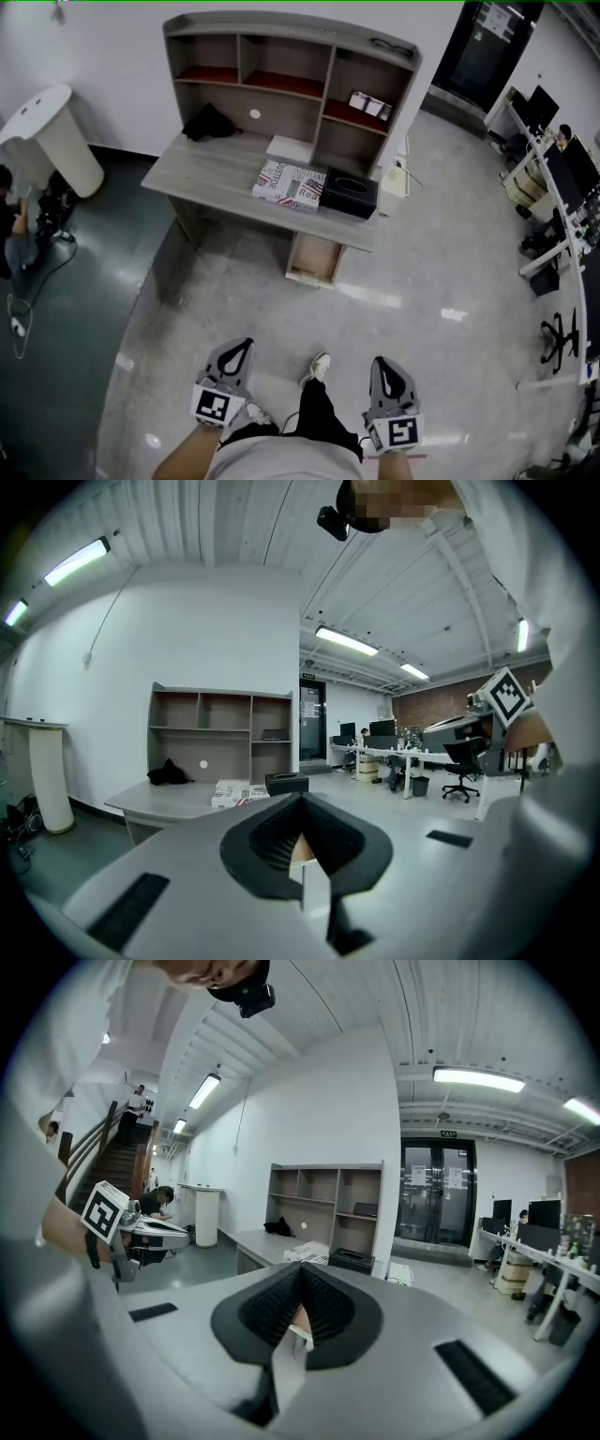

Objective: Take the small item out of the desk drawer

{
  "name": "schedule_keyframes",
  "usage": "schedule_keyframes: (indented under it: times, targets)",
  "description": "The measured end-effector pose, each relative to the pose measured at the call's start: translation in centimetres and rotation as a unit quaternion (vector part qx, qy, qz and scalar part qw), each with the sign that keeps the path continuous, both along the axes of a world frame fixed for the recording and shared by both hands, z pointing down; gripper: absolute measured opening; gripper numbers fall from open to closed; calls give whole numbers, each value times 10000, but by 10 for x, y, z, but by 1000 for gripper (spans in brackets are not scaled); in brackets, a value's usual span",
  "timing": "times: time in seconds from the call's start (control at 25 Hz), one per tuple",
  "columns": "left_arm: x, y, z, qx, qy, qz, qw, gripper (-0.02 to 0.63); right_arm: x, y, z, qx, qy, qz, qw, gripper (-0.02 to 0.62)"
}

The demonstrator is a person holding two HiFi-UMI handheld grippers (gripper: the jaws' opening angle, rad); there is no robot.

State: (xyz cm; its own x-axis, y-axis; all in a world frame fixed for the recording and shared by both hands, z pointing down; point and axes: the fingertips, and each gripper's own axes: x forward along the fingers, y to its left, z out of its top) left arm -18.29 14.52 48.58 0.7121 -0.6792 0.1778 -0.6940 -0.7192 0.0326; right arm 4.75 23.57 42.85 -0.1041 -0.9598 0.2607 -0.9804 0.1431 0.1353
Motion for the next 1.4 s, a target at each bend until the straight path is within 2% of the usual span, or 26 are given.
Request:
schedule_keyframes:
  times: [0.16,0.36,0.6,0.76,0.96,1.12,1.4]
  targets:
    - [37,-33,3,26,-98,-201,9997,18,41,-54,9,67,-143,-203,9997,20]
    - [88,-76,2,36,-479,-440,9979,18,87,-136,-7,290,-270,-727,9966,20]
    - [136,-122,0,15,-601,-834,9947,18,134,-199,-10,269,-296,-1190,9921,20]
    - [152,-142,7,-61,-699,-905,9934,18,135,-221,-4,155,-420,-1390,9893,20]
    - [167,-164,26,-130,-894,-699,9935,18,129,-239,-5,67,-416,-1522,9874,20]
    - [173,-180,49,-270,-937,-518,9939,18,132,-248,0,-16,-369,-1385,9897,20]
    - [178,-205,89,-318,-1372,-113,9900,18,127,-263,32,-437,-304,-1262,9906,20]
